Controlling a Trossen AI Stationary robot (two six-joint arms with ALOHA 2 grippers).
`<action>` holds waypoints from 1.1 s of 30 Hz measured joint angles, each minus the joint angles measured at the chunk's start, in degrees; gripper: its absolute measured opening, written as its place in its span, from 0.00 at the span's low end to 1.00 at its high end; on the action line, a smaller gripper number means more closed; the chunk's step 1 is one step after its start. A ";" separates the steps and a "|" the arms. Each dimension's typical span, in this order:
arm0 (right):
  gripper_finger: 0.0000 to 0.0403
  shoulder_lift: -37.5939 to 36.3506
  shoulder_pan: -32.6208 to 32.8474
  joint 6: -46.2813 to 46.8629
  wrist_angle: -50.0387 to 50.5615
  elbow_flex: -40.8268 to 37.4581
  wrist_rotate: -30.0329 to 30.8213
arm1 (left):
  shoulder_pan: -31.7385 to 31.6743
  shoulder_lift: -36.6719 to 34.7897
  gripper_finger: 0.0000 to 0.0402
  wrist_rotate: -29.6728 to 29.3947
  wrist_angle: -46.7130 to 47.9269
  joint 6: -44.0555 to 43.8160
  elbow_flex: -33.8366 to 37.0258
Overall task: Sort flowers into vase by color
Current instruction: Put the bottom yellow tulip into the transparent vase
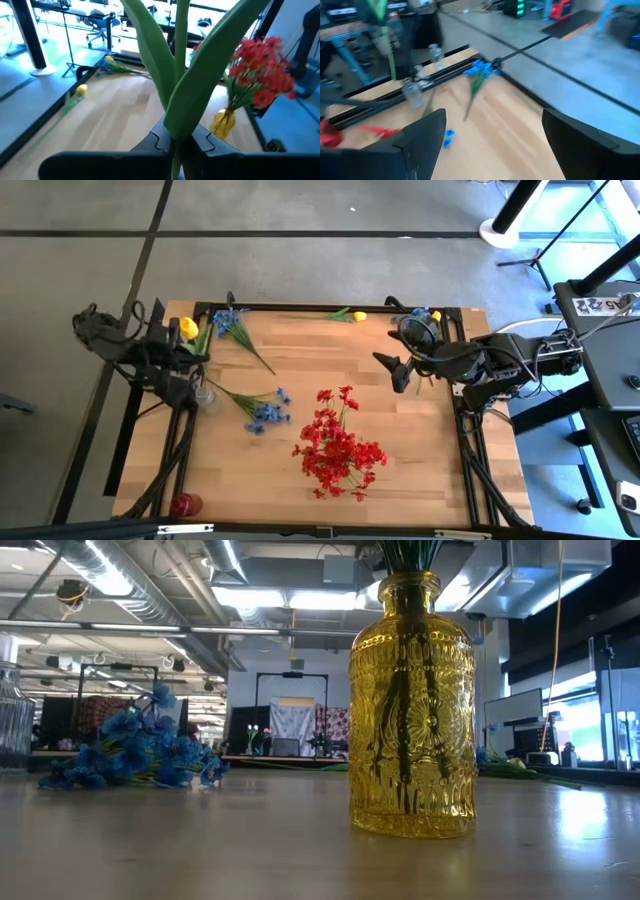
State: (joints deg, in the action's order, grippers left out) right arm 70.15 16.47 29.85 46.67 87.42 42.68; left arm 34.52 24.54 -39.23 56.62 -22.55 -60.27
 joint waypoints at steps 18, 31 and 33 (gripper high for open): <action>0.82 6.55 0.00 12.02 0.15 0.02 7.27 | 0.00 -6.38 0.03 2.32 5.72 4.89 4.52; 0.82 9.29 0.00 13.54 -0.26 0.02 6.06 | 0.00 -9.28 0.03 10.55 8.53 -1.93 7.61; 0.82 9.29 0.00 13.57 -0.22 0.00 5.72 | 0.00 -9.28 0.03 13.04 11.26 -5.34 7.63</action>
State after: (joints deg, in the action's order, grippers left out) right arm 79.44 16.47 43.42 46.45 87.42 48.40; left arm 34.52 15.27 -26.18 67.89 -27.89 -52.64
